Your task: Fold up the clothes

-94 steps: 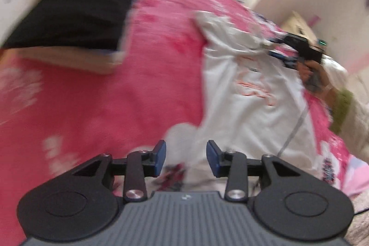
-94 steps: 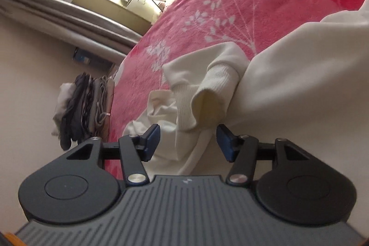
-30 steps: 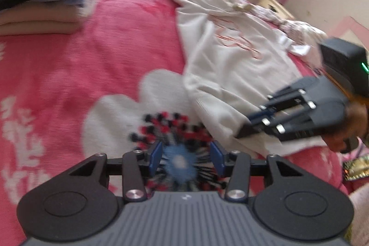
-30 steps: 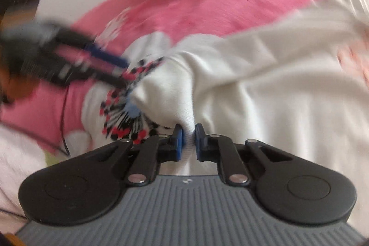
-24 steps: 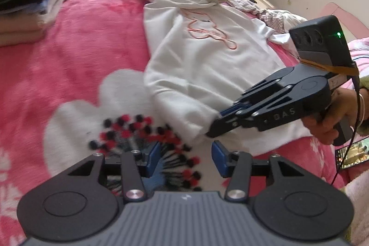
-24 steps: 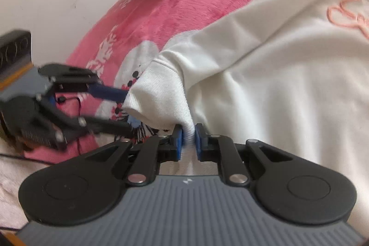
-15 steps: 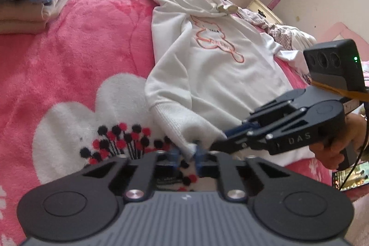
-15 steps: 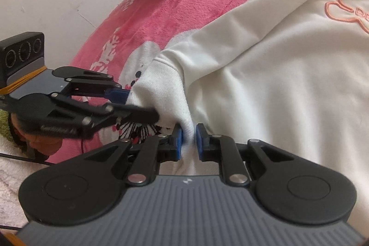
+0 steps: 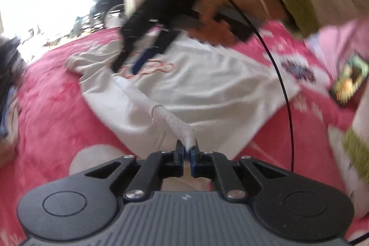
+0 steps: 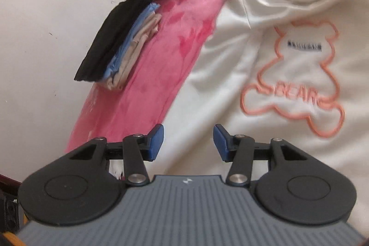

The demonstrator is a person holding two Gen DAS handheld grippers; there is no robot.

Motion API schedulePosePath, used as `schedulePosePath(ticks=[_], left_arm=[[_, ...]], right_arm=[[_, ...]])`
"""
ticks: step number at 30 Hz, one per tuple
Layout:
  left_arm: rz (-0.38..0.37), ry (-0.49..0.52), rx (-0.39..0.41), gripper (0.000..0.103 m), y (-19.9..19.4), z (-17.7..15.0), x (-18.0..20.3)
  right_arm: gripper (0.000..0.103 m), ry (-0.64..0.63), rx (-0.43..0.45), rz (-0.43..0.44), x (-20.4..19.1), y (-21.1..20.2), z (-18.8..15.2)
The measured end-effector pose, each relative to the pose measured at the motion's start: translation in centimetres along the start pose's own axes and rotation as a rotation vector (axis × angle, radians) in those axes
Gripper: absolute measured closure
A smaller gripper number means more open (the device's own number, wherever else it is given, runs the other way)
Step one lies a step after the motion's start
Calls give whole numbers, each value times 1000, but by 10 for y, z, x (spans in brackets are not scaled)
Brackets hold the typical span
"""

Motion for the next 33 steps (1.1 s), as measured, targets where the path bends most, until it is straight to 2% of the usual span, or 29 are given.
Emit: schedulePosePath(ticks=[4, 7, 8, 11, 17, 20, 22, 24, 25, 26, 29, 33], left_arm=[[-20, 29, -35, 94, 10, -7, 5], [-26, 8, -52, 77, 13, -8, 3], [-21, 2, -51, 69, 14, -7, 3], [-5, -15, -50, 57, 16, -3, 3], [26, -51, -49, 47, 19, 6, 2], [42, -68, -48, 47, 21, 10, 2], [52, -80, -47, 52, 22, 12, 2], [87, -112, -69, 65, 28, 13, -2], [81, -130, -65, 79, 29, 13, -4], [68, -149, -56, 89, 27, 13, -6], [41, -191, -26, 95, 21, 13, -11], [7, -194, -4, 95, 14, 12, -13]], right_arm=[[57, -102, -111, -94, -4, 26, -28], [60, -112, -186, -167, 11, 41, -49], [60, -115, -181, -164, 13, 39, -52], [60, -107, -179, -152, 17, 34, -56], [59, -27, -142, -92, 22, 21, -51], [59, -7, -122, -64, 20, 15, -47], [59, -7, -120, -66, 19, 12, -46], [59, -12, -119, -72, 18, 9, -46], [59, -11, -114, -77, 19, 7, -45], [59, 1, -103, -80, 21, 6, -43], [59, 76, -46, -90, 36, -1, -28], [59, 159, 67, -114, 59, -12, 8]])
Point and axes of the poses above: each gripper's, at about its wrist camera, not at the fingertips, and y roughly the way its jaws point, x to its right, z to its top, the point moved 10 cm from there along y, roughly the way its jaws point, and after that the axes turned 15 degrees about -x, right-handed, at the moved point
